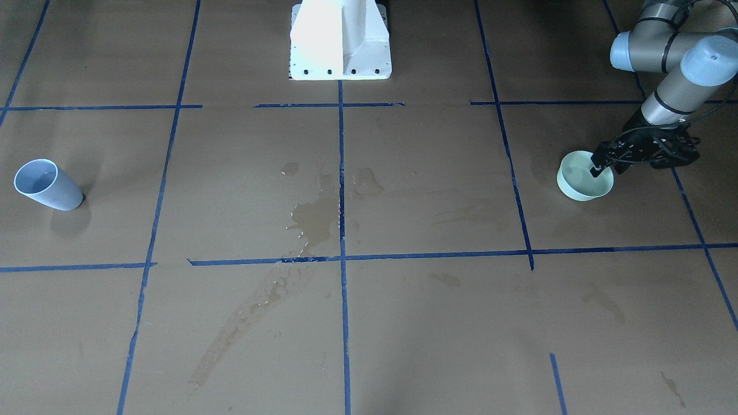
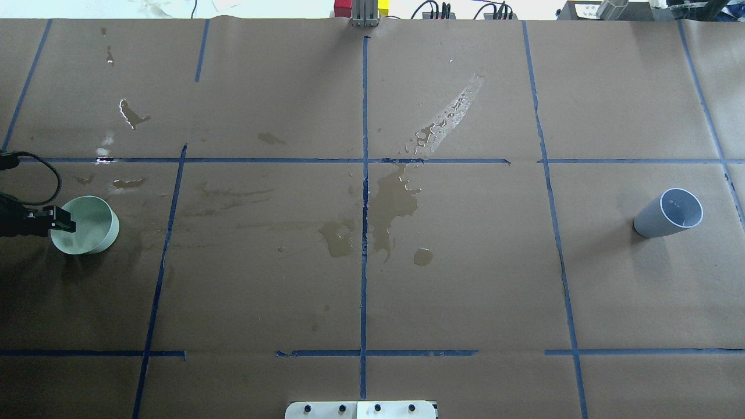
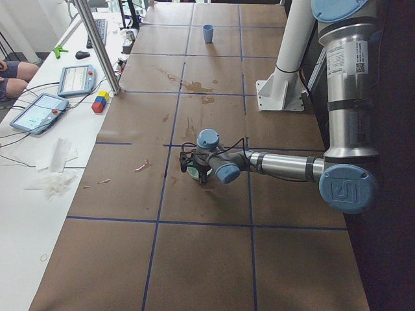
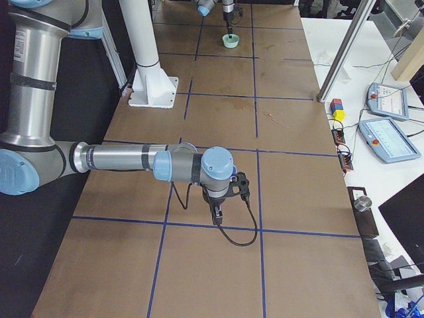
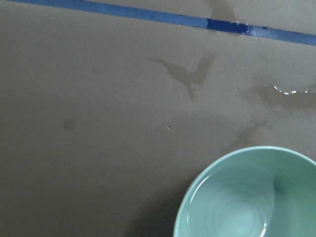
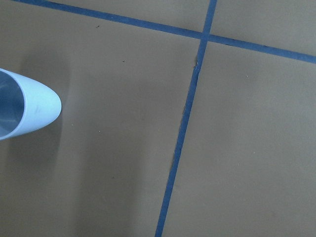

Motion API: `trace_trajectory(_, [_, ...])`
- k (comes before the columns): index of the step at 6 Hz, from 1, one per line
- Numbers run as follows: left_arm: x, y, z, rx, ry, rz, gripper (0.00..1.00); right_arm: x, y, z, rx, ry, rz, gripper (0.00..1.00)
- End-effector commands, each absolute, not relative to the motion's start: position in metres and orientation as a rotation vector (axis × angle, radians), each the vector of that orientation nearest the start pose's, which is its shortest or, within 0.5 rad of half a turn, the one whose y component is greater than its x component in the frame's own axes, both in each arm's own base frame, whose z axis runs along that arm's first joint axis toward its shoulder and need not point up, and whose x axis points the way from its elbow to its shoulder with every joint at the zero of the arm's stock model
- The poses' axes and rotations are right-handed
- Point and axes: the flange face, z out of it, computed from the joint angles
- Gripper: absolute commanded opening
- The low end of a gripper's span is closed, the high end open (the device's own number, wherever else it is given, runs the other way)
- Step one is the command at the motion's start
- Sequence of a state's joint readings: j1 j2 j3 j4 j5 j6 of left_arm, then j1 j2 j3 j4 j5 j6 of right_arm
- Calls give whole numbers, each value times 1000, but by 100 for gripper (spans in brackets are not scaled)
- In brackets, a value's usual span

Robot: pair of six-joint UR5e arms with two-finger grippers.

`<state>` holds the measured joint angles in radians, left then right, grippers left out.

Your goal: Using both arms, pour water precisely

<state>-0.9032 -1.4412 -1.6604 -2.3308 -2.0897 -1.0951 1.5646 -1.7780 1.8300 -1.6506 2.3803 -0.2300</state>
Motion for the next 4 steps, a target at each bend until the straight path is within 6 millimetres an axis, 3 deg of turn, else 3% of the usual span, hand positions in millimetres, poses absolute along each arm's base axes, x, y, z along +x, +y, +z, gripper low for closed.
trace_trajectory(1, [227, -422, 586, 62, 883, -222, 0, 59, -402, 629, 65, -809, -212, 100])
trace_trajectory(2, [240, -431, 547, 29, 949, -241, 0, 59, -402, 629, 65, -809, -212, 100])
trace_trajectory(3, [258, -452, 489, 11, 992, -270, 0, 59, -401, 628, 67, -809, -214, 100])
trace_trajectory(4, [274, -471, 418, 2, 995, -292, 0, 59, -401, 629, 65, -809, -213, 100])
